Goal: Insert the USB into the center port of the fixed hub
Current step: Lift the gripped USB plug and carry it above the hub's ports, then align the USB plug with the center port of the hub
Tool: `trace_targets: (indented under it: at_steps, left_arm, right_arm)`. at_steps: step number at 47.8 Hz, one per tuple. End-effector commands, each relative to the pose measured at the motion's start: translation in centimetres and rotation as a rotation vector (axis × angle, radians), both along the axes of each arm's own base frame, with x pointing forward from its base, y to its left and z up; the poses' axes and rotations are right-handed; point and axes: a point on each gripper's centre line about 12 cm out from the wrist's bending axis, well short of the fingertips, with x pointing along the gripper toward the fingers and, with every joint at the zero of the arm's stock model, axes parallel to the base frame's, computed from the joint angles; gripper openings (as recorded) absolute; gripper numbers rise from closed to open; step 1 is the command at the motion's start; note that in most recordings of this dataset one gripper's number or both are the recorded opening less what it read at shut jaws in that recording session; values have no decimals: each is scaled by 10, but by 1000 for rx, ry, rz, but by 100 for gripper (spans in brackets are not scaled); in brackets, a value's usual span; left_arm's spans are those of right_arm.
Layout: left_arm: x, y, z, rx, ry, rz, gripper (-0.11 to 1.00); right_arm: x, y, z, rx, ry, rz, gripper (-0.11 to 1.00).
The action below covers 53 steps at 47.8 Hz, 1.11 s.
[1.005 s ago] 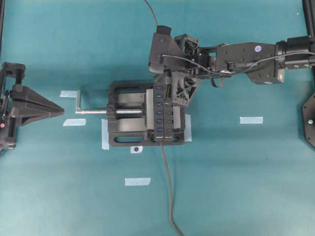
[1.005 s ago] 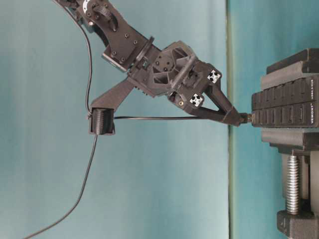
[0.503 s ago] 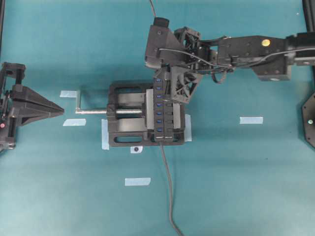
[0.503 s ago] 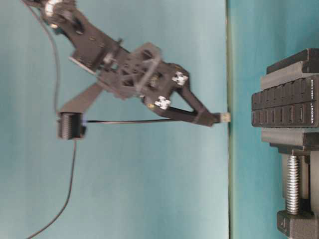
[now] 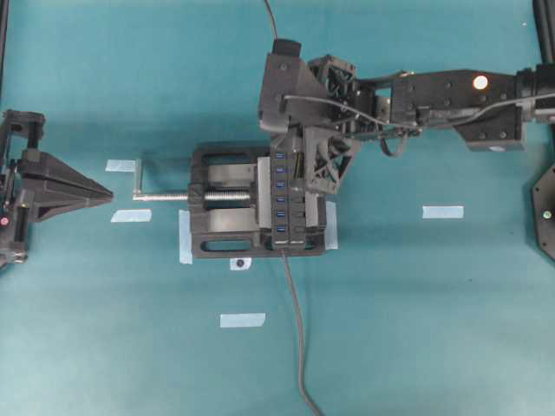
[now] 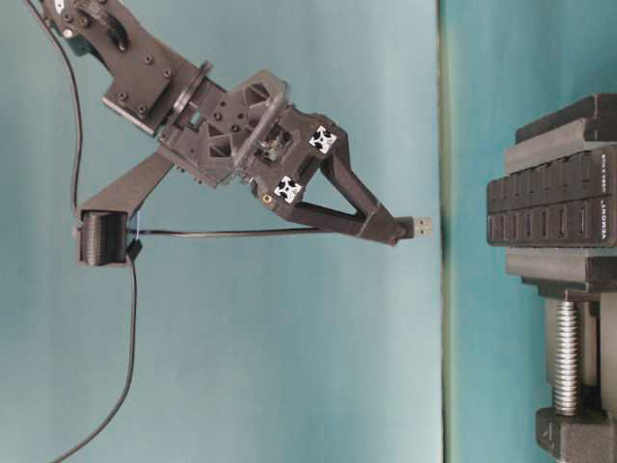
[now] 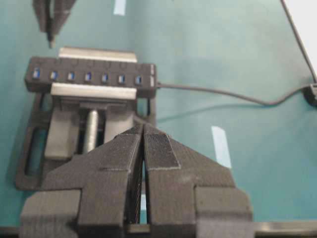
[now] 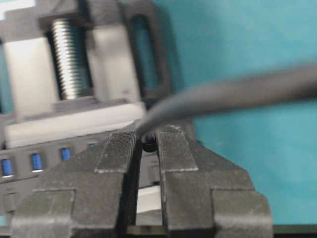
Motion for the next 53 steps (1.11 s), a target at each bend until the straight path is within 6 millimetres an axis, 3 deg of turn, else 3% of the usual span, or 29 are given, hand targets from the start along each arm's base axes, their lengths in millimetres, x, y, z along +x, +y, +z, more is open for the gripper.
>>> trace_targets:
  at_steps: [1,12,53]
  left_arm:
    - [3,0,9,-1,-25,0,0]
    - [3,0,9,-1,-25,0,0]
    - [3,0,9,-1,-26,0,0]
  right_arm:
    - [3,7,23,-4,-63,17,9]
    - [5,13,24,1,-74,27,9]
    - [4,20,-11,30,-84,39,9]
